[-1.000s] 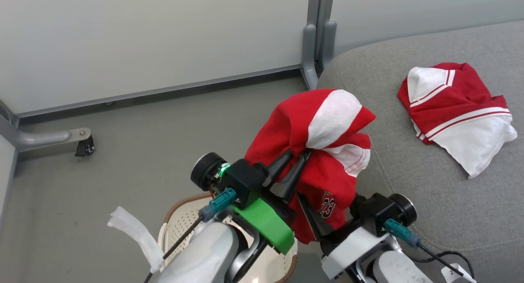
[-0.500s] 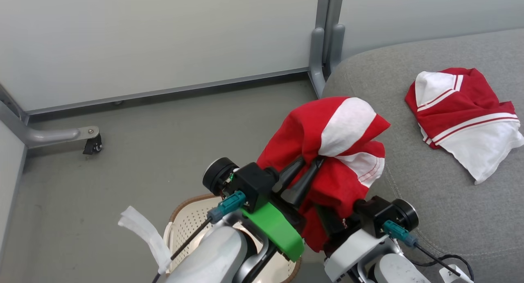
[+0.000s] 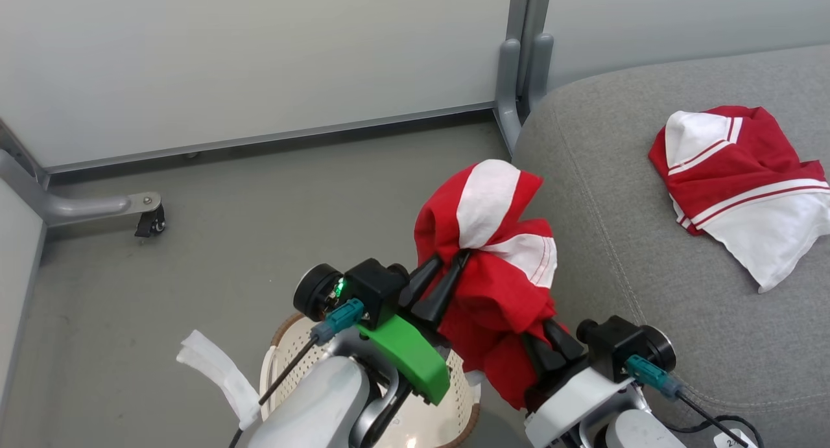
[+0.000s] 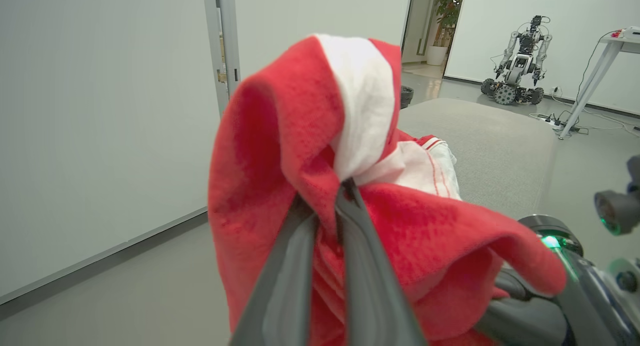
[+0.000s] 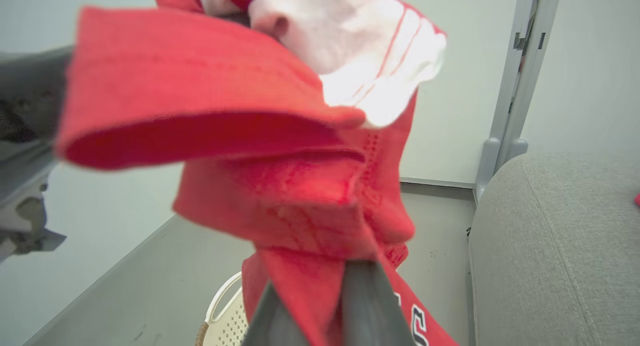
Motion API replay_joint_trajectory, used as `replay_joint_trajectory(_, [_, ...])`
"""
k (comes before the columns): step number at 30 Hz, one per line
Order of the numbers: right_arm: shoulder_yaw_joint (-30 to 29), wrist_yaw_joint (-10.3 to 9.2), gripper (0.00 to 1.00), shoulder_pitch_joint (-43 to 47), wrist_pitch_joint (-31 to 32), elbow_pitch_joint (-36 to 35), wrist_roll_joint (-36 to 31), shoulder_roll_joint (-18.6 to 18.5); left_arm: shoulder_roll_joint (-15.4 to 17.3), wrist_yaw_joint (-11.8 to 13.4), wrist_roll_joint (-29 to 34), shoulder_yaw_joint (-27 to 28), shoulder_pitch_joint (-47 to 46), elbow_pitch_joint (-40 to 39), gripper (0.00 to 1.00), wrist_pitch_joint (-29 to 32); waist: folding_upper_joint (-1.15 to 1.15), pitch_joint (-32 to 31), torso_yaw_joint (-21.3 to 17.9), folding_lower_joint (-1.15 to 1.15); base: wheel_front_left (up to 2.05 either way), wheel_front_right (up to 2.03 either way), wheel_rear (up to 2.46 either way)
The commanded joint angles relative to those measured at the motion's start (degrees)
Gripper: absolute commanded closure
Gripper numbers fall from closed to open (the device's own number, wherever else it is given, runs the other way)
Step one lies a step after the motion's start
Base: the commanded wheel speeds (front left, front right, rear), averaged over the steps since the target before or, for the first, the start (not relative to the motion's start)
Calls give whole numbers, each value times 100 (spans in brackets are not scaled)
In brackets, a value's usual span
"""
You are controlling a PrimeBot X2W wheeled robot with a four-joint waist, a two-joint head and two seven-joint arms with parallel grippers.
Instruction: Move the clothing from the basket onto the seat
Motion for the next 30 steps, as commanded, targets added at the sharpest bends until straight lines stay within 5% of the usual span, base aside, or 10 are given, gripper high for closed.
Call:
replay_joint_trajectory(1, [-13, -2, 100, 42, -2, -42, 41, -15, -6, 22, -45, 6, -126, 81, 100, -37, 0, 11, 1, 0, 0, 0, 0])
replay_joint_trajectory(5, [-62, -2, 100, 60, -2, -81, 111, 7, -14, 48, -31, -25, -145, 335, 100, -47, 0, 29, 2, 0, 0, 0, 0])
replay_joint_trajectory(6, [-73, -2, 100, 65, -3, -84, 139, 14, -11, 43, -33, -45, -154, 386, 71, -21, 0, 30, 3, 0, 0, 0, 0])
replay_joint_trajectory(7, [-123, -2, 100, 84, -3, -88, 220, 39, 0, 38, -25, -62, -169, 421, 57, -10, 0, 30, 4, 0, 0, 0, 0])
replay_joint_trajectory(8, [-242, -2, 100, 119, -3, -104, 339, 79, 22, 42, -7, -84, -181, 478, 0, 35, 0, 25, 4, 0, 0, 0, 0])
replay_joint_trajectory(30, [-531, -1, 100, 133, -3, -162, 434, 239, 393, 598, 23, 189, 172, 509, 0, -312, 0, 42, 70, 0, 0, 0, 0])
